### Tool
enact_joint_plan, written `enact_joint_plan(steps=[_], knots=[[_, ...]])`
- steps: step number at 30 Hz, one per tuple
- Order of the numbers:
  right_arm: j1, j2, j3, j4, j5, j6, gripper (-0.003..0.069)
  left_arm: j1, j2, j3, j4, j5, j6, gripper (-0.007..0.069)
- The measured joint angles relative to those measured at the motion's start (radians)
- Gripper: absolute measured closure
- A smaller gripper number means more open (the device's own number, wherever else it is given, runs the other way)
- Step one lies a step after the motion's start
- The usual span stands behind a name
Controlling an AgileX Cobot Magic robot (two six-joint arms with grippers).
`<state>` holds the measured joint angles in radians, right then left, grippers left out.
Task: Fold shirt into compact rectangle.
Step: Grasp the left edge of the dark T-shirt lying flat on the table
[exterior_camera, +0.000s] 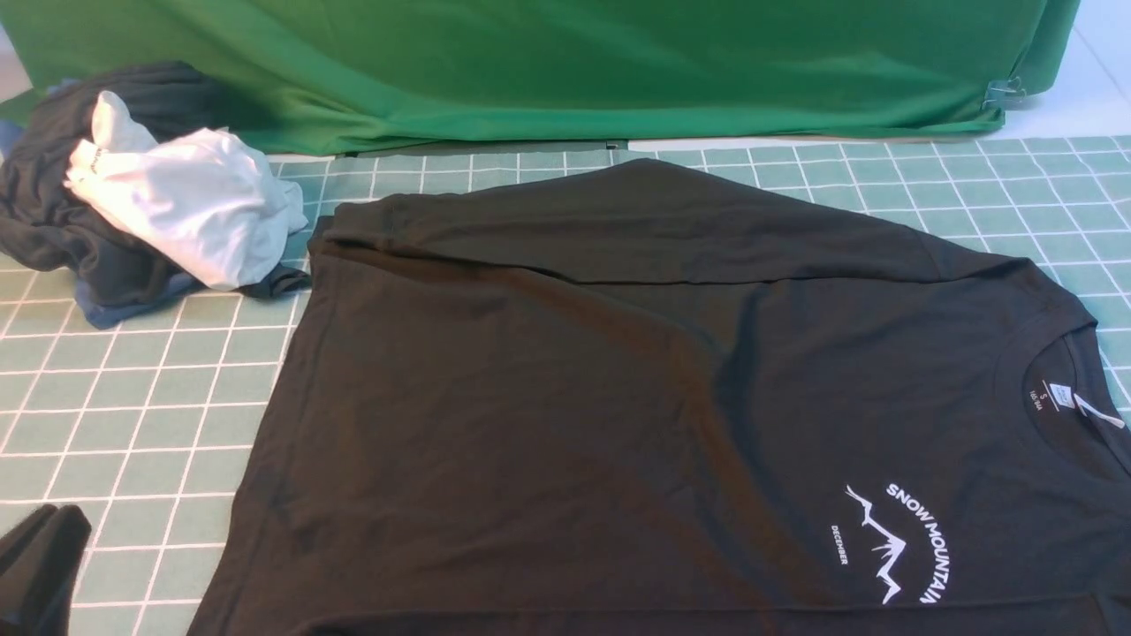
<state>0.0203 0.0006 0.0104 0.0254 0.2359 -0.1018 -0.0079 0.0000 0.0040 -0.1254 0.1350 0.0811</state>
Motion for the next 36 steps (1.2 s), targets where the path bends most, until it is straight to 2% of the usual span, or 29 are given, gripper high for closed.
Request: enact_joint_plan(steps=[4, 7, 15, 19, 21, 23, 28, 29, 31, 32, 34, 36], knots=[[0.0, 0.0, 0.0, 0.0, 0.0, 0.0, 0.042, 0.0, 0.0, 0.0, -0.174, -0.164, -0.059, 0.0612], [0.0, 0.0, 0.0, 0.0, 0.0, -0.001, 0.042, 0.0, 0.0, 0.0, -0.244, -0.297, -0.131, 0.0612], [0.0, 0.0, 0.0, 0.0, 0.0, -0.004, 0.042, 0.0, 0.0, 0.0, -0.266, -0.519, -0.268, 0.0612], [0.0, 0.0, 0.0, 0.003, -0.005, -0.002, 0.042, 0.0, 0.0, 0.0, -0.26, -0.678, -0.31, 0.0612], [0.0, 0.0, 0.0, 0.037, -0.035, 0.026, 0.042, 0.0, -0.001, -0.019, -0.256, -0.684, -0.316, 0.0612], [0.0, 0.0, 0.0, 0.11, -0.116, 0.102, 0.042, 0.0, 0.006, -0.095, -0.251, -0.604, -0.323, 0.0612], [0.0, 0.0, 0.0, 0.229, -0.333, 0.403, 0.042, 0.0, 0.174, -0.405, -0.197, -0.167, -0.328, 0.0612], [0.0, 0.0, 0.0, 0.229, -0.338, 0.413, 0.042, 0.0, 0.197, -0.418, -0.192, -0.125, -0.328, 0.0612], [0.0, 0.0, 0.0, 0.242, -0.387, 0.489, 0.042, 0.0, 0.372, -0.593, -0.183, 0.149, -0.308, 0.0612], [0.0, 0.0, 0.0, 0.242, -0.392, 0.494, 0.042, 0.0, 0.387, -0.593, -0.183, 0.17, -0.308, 0.0612], [0.0, 0.0, 0.0, 0.245, -0.405, 0.515, 0.042, 0.0, 0.595, -0.741, -0.19, 0.424, -0.253, 0.0612], [0.0, 0.0, 0.0, 0.245, -0.408, 0.519, 0.042, 0.0, 0.708, -0.805, -0.199, 0.566, -0.192, 0.0612]])
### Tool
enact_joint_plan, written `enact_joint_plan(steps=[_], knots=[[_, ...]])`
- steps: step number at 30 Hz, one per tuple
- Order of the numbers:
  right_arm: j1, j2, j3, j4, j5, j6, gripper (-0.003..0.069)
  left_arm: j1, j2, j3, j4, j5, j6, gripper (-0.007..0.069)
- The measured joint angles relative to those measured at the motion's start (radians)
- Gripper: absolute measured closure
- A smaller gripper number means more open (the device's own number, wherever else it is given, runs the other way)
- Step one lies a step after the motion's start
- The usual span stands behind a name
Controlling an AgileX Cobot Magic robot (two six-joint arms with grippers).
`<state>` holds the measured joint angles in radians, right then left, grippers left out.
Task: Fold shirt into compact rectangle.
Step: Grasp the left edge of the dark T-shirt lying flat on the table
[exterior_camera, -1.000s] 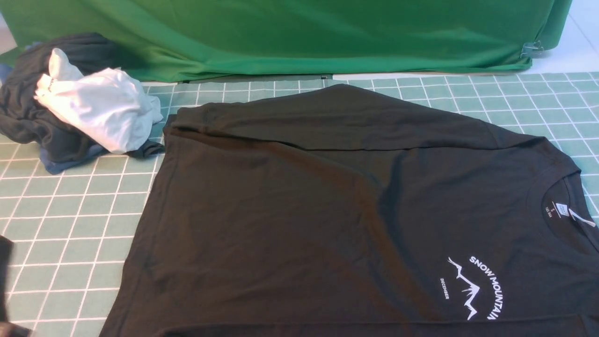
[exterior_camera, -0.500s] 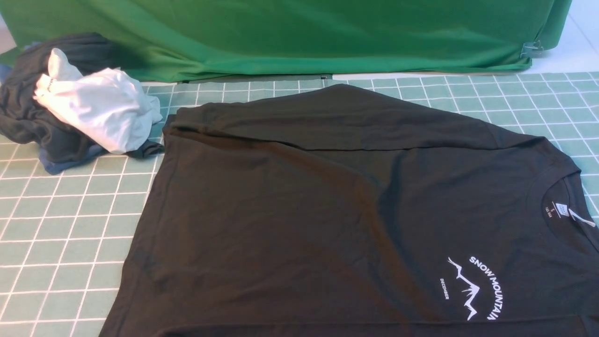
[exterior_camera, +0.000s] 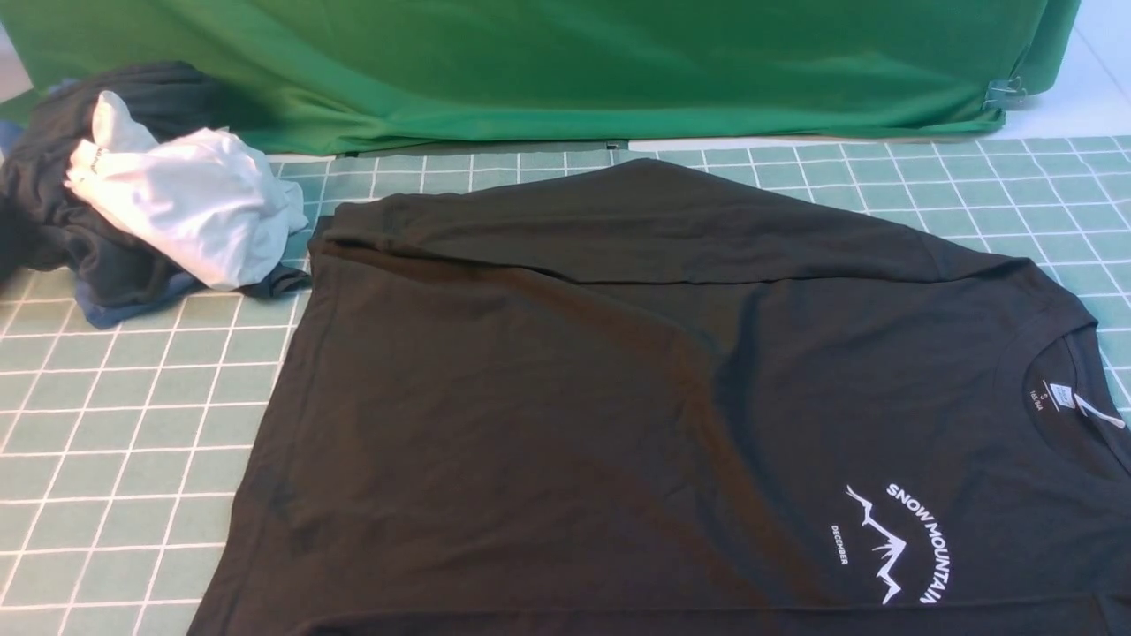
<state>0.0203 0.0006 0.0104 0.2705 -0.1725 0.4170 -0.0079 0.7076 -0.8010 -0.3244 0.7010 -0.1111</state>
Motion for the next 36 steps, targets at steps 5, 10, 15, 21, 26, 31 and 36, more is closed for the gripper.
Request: enact_joint_plan(steps=[5, 10, 15, 21, 26, 31, 36], knots=[[0.0, 0.0, 0.0, 0.0, -0.019, 0.006, 0.042, -0.001, 0.267, -0.016, -0.016, 0.208, 0.091, 0.0612], [0.021, 0.002, -0.054, 0.0, 0.139, -0.013, 0.0488, -0.063, 0.357, 0.095, 0.022, 0.224, 0.111, 0.0622], [0.073, 0.172, -0.275, 0.0, 0.44, -0.219, 0.0632, -0.21, 0.365, 0.248, 0.149, 0.204, -0.039, 0.0624], [0.1, 0.426, -0.449, 0.0, 0.635, -0.345, 0.0638, -0.237, 0.41, 0.278, 0.226, 0.166, -0.103, 0.0624], [0.115, 0.599, -0.548, 0.022, 0.727, -0.435, 0.0638, -0.239, 0.495, 0.278, 0.262, 0.077, -0.102, 0.0579], [0.117, 0.633, -0.555, 0.051, 0.737, -0.47, 0.0638, -0.239, 0.572, 0.278, 0.293, 0.057, -0.098, 0.0445], [0.117, 0.635, -0.556, 0.056, 0.737, -0.478, 0.0638, -0.239, 0.607, 0.278, 0.297, 0.045, -0.07, 0.0251]])
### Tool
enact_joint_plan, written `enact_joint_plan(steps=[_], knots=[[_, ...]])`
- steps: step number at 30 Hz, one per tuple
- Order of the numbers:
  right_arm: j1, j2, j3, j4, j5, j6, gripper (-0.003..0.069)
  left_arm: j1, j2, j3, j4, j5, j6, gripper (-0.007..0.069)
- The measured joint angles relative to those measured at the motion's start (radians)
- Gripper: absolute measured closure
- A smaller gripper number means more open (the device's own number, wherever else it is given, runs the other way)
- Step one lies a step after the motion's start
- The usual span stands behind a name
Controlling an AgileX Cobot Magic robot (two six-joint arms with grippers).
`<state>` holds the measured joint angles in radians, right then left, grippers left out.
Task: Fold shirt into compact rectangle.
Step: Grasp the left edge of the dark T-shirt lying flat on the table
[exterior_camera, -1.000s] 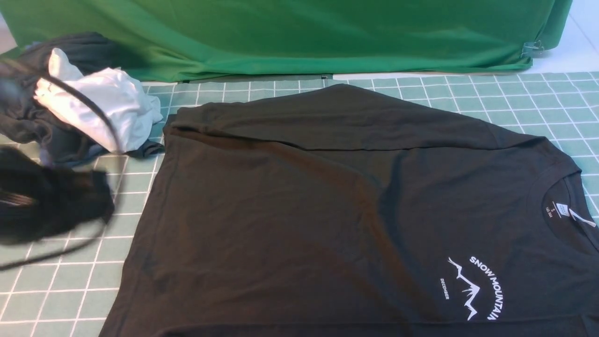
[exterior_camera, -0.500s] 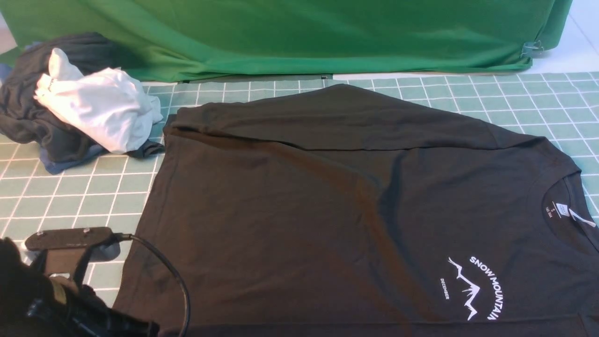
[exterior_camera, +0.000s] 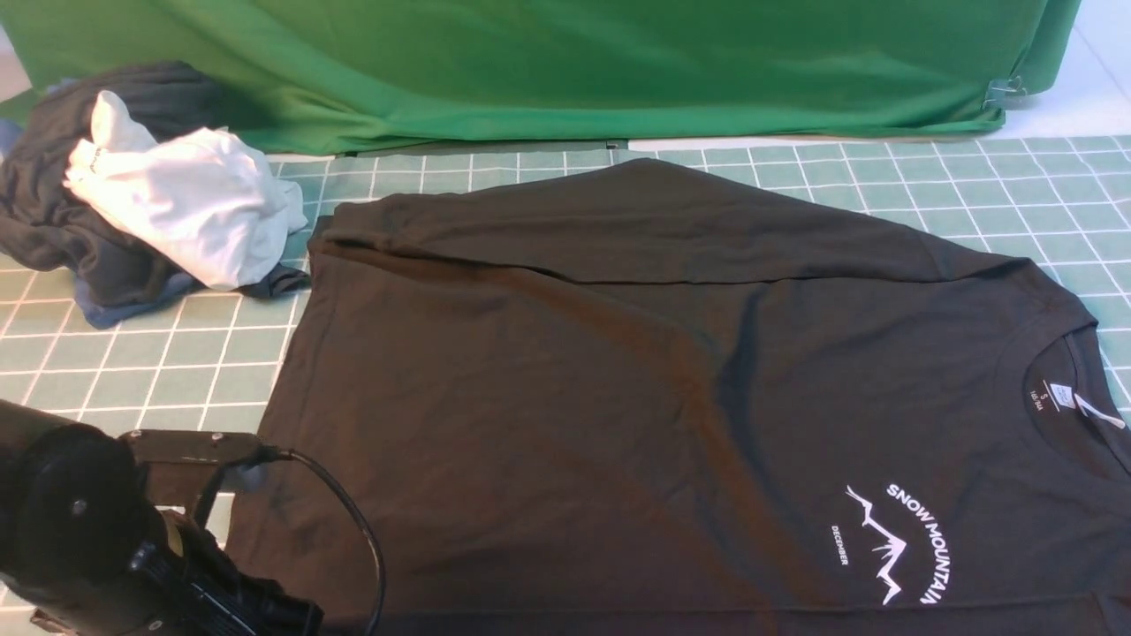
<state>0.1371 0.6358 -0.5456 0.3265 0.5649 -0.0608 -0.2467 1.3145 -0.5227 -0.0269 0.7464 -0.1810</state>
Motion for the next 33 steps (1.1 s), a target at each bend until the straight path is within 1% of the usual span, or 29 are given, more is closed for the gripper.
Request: enact_joint_plan(steps=[1, 2, 3, 4, 7, 11, 16, 17, 19, 22, 23, 24, 25, 26, 27, 28, 29, 30, 31, 33], knots=[[0.0, 0.0, 0.0, 0.0, 0.0, 0.0, 0.0638, 0.0, 0.001, 0.0, 0.0, -0.003, 0.003, 0.0227], [0.0, 0.0, 0.0, 0.0, 0.0, 0.0, 0.0637, 0.0, 0.003, 0.0, -0.002, -0.013, 0.007, 0.017], [0.0, 0.0, 0.0, 0.0, 0.0, 0.0, 0.0637, 0.0, 0.003, 0.0, -0.002, -0.014, 0.007, 0.0165], [0.001, 0.0, 0.0, 0.001, 0.0, 0.0, 0.0636, 0.0, 0.004, 0.0, -0.007, -0.018, 0.012, 0.0123], [0.002, 0.0, 0.0, 0.003, 0.0, 0.0, 0.0633, 0.0, 0.004, 0.005, -0.013, -0.03, 0.014, 0.0091], [0.002, 0.0, 0.0, 0.003, 0.0, 0.0, 0.063, 0.0, 0.017, 0.009, -0.019, -0.033, 0.021, 0.0095], [0.002, 0.0, 0.0, 0.003, 0.0, 0.0, 0.0624, 0.0, 0.048, 0.009, -0.08, -0.048, 0.076, 0.0164], [0.002, 0.0, 0.0, 0.003, 0.0, 0.0, 0.0624, 0.0, 0.059, 0.009, -0.101, -0.049, 0.09, 0.019], [0.002, 0.0, 0.0, 0.003, 0.0, 0.0, 0.0622, 0.0, 0.075, 0.009, -0.12, -0.05, 0.103, 0.022], [0.002, 0.0, 0.0, 0.003, 0.005, 0.0, 0.062, 0.0, 0.082, 0.008, -0.132, -0.052, 0.11, 0.0289], [0.002, 0.0, 0.0, 0.003, 0.005, 0.0, 0.062, 0.0, 0.082, 0.008, -0.134, -0.052, 0.11, 0.0302], [0.002, 0.0, 0.0, 0.003, 0.006, 0.0, 0.062, 0.0, 0.082, 0.007, -0.137, -0.052, 0.11, 0.0352], [0.002, 0.0, 0.0, 0.003, 0.006, 0.0, 0.062, 0.0, 0.082, 0.007, -0.138, -0.052, 0.11, 0.0369], [0.002, 0.0, 0.0, 0.003, 0.008, 0.0, 0.062, 0.0, 0.082, 0.002, -0.139, -0.04, 0.11, 0.0444], [0.002, 0.0, 0.0, 0.003, 0.008, 0.0, 0.062, 0.0, 0.082, 0.0, -0.137, -0.036, 0.11, 0.0454], [0.002, 0.0, 0.0, 0.003, 0.008, 0.0, 0.062, 0.0, 0.082, -0.008, -0.133, -0.019, 0.11, 0.0524], [0.002, 0.0, 0.0, 0.003, 0.008, 0.0, 0.0618, 0.0, 0.08, -0.018, -0.13, 0.012, 0.11, 0.0573], [0.002, 0.0, 0.0, 0.003, 0.008, 0.0, 0.0617, 0.0, 0.079, -0.02, -0.131, 0.016, 0.11, 0.0573], [0.002, 0.0, 0.0, 0.003, 0.008, 0.0, 0.0615, 0.0, 0.069, -0.036, -0.13, 0.054, 0.11, 0.0589], [0.002, 0.0, 0.0, 0.003, 0.008, 0.0, 0.0614, 0.0, 0.048, -0.058, -0.127, 0.094, 0.11, 0.0594]])
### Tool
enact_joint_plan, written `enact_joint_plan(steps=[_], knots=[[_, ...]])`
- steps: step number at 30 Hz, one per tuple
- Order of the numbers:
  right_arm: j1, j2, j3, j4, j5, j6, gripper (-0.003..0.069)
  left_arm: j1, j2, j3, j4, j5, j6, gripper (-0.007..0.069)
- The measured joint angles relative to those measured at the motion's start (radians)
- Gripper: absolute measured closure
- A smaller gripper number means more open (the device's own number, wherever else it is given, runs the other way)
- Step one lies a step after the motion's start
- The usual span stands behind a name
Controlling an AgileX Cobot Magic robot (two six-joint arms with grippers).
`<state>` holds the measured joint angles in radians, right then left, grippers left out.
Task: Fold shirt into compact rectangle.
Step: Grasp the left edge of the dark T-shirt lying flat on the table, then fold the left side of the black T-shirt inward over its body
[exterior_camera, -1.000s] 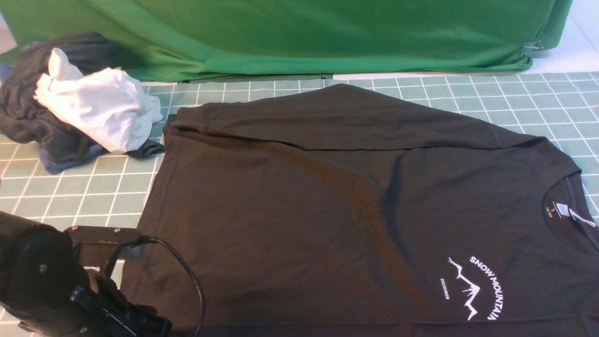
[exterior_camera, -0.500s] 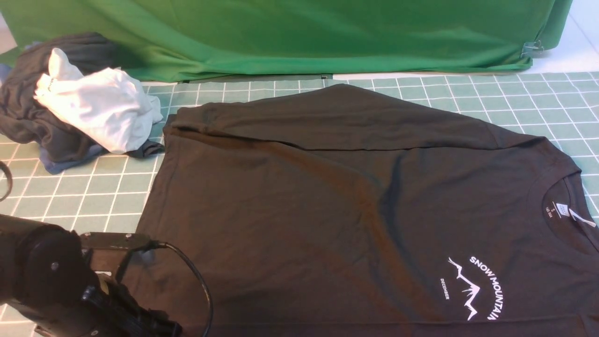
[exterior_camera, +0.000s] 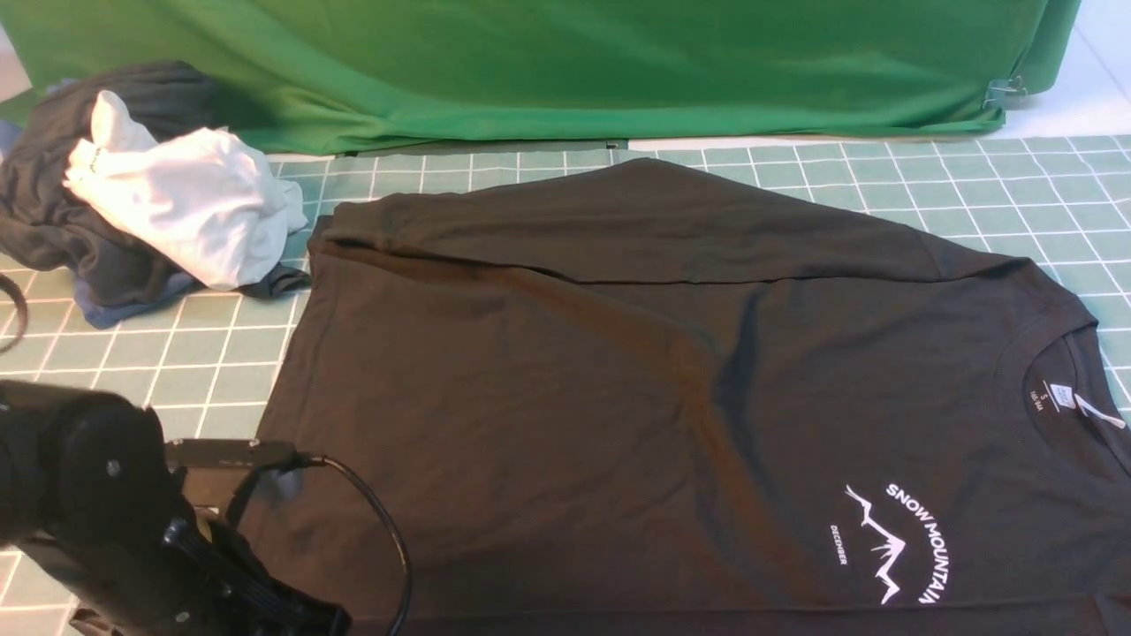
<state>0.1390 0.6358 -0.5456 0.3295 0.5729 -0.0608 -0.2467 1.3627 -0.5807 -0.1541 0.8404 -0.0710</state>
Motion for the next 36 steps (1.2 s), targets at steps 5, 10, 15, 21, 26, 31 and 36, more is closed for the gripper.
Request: enact_joint_plan(steps=[5, 10, 15, 21, 26, 31, 36], knots=[[0.0, 0.0, 0.0, 0.0, 0.0, -0.001, 0.061, 0.0, -0.062, -0.047, 0.0, 0.061, 0.003, 0.0595], [0.0, 0.0, 0.0, 0.0, 0.0, -0.001, 0.0602, 0.0, -0.122, -0.142, 0.018, 0.09, 0.003, 0.0596], [0.0, 0.0, 0.0, 0.0, -0.001, -0.001, 0.0599, -0.001, -0.112, -0.299, 0.097, 0.076, -0.039, 0.0597], [0.0, 0.0, 0.0, 0.0, -0.001, -0.001, 0.0596, -0.001, -0.005, -0.492, 0.166, 0.06, -0.056, 0.0597], [0.0, 0.0, 0.0, 0.0, 0.0, -0.001, 0.059, -0.001, 0.128, -0.612, 0.217, 0.05, -0.082, 0.0597], [0.0, 0.0, 0.0, 0.0, 0.004, 0.0, 0.0587, -0.001, 0.261, -0.69, 0.293, 0.048, -0.124, 0.0597], [0.0, 0.0, 0.0, 0.0, 0.007, -0.001, 0.0582, -0.001, 0.364, -0.736, 0.331, 0.048, -0.155, 0.0598]])
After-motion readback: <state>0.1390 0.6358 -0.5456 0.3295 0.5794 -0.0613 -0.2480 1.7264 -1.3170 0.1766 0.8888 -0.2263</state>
